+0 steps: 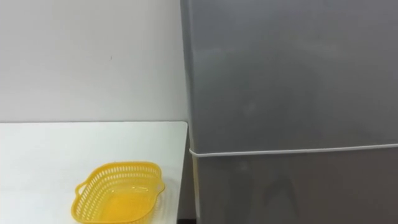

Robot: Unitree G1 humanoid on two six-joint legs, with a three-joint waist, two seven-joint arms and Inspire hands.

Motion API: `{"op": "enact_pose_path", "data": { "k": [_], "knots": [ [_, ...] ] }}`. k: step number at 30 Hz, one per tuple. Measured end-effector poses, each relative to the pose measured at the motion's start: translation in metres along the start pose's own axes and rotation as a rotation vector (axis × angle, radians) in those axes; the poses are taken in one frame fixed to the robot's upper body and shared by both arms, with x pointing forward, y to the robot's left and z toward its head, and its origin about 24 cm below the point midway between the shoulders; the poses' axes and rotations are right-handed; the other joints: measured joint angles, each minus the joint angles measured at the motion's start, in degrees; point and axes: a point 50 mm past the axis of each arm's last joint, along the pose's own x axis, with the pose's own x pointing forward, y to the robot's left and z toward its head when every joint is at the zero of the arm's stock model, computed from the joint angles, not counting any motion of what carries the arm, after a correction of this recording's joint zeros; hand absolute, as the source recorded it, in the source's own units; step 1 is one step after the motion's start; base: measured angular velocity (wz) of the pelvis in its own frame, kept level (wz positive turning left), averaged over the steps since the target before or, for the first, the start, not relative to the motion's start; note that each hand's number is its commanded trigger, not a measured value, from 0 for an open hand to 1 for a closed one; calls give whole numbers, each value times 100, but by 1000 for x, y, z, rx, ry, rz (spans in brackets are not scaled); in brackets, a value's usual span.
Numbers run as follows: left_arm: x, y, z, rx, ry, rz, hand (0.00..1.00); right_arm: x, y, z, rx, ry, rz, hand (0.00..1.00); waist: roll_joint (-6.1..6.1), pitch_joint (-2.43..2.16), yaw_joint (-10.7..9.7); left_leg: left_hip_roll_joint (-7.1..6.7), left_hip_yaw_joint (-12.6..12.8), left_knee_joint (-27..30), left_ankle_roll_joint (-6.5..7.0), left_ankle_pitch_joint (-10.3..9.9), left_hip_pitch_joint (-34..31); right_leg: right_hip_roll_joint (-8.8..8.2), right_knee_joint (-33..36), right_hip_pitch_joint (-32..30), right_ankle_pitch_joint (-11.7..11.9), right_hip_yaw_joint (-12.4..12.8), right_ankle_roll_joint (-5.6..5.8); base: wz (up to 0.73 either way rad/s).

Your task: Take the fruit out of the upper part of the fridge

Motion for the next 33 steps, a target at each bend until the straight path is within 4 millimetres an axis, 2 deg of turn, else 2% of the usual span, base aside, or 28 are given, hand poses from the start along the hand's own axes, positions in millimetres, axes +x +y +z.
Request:
{"op": "enact_pose_path", "data": {
  "k": [2, 4, 8, 10, 16, 19, 22, 27, 30, 33],
  "knots": [
    [6, 1, 25, -73, -84, 20, 0, 0, 0, 0, -3, 0, 1, 0, 8, 3, -3, -3, -14, 12, 0, 0, 6, -5, -1, 23, 0, -6, 0, 0],
    [8, -2, 40, -119, -136, 11, 0, 0, 0, 0, -8, 2, 6, 0, 12, 6, -8, -6, -27, 16, 0, 0, 15, -9, -6, 17, -1, -7, 1, 0],
    [4, -10, 60, -221, -176, -34, 0, 0, 3, 1, -44, -4, 35, 0, 52, 31, -31, -10, -54, 29, 0, 0, 6, -13, -5, 2, -1, -39, 2, 3],
    [2, -20, 77, -328, -182, -95, 0, 1, 4, 4, -45, -9, 47, 0, 55, 36, -35, -13, -99, 38, 1, 1, -47, -14, -7, -38, -1, -59, 2, 7],
    [-7, -35, 101, -458, -205, -272, 0, 1, 4, 2, -95, -4, 63, 0, 51, 62, -152, -17, -104, 94, 1, 1, -83, -12, -5, -49, 0, -38, 0, -1],
    [-17, -52, 109, -500, -210, -392, 0, 1, 5, 4, -134, -11, 84, 0, 27, 66, -223, -17, -106, 96, 2, 2, -77, -14, 15, -44, 0, -17, 0, -2],
    [-29, -71, 109, -496, -191, -521, 0, 2, 9, 10, -136, 0, 115, 0, -9, 111, -373, -18, -114, 99, 2, 2, -72, -12, 11, 22, 0, -25, 0, 1],
    [-51, -92, 117, -487, -196, -758, 0, 2, 11, 11, -136, 12, 152, 0, -57, 97, -497, -13, -80, 103, 2, 2, -68, -7, 7, -51, 0, 31, 0, -4],
    [-69, -100, 124, -472, -237, -910, 0, 2, 12, 8, -143, 36, 160, 0, -78, 84, -541, -9, -58, 102, 2, 2, -69, -13, 7, -51, 1, 49, 1, -5],
    [-84, -107, 124, -451, -235, -1032, 0, 2, 13, 9, -138, 35, 163, 0, -72, 70, -591, -4, 11, 102, 2, 2, -104, -10, 8, -42, 2, 78, 0, -6]
  ]
}}
